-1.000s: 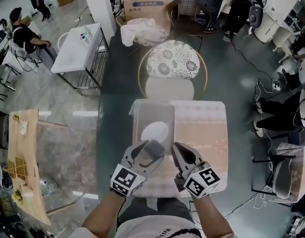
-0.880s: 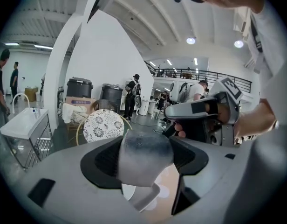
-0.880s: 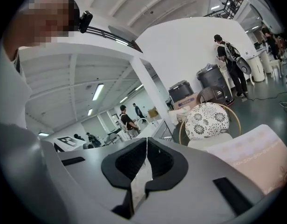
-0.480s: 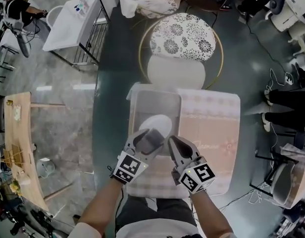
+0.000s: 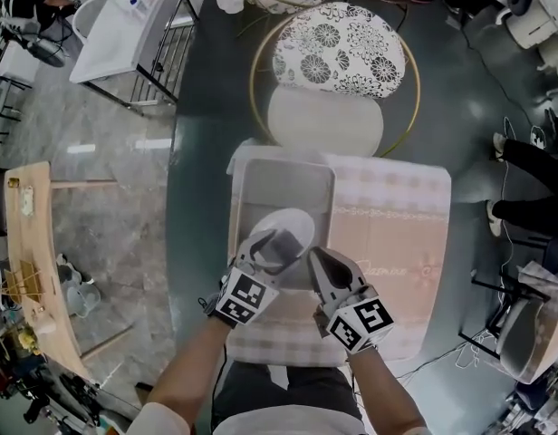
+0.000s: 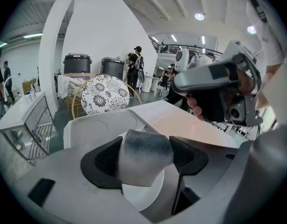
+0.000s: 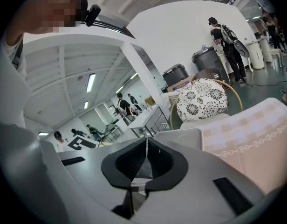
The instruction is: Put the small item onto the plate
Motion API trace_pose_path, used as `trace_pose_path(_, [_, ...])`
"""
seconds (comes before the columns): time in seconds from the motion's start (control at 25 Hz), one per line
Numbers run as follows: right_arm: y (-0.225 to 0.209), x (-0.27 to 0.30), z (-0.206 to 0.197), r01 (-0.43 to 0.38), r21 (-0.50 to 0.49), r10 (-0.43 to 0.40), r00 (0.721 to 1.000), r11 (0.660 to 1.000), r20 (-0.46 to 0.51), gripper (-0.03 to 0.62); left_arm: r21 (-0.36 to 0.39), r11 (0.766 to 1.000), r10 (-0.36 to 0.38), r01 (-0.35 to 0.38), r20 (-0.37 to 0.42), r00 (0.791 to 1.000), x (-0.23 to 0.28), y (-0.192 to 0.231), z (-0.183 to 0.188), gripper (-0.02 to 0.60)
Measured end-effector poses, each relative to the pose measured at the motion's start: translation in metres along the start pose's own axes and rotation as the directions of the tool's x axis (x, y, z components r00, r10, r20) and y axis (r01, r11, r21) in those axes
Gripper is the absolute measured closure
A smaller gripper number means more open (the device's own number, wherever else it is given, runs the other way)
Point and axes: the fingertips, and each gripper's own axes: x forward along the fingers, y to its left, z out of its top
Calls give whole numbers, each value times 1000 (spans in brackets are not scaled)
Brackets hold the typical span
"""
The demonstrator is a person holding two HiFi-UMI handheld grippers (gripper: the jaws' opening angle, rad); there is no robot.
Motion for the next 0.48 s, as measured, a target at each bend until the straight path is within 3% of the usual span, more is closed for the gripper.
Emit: trace_pose_path(0.48, [-15, 13, -16, -5, 24, 6, 1000, 1000, -30, 577, 1, 1000, 8, -8, -121, 993, 28, 14, -30, 270])
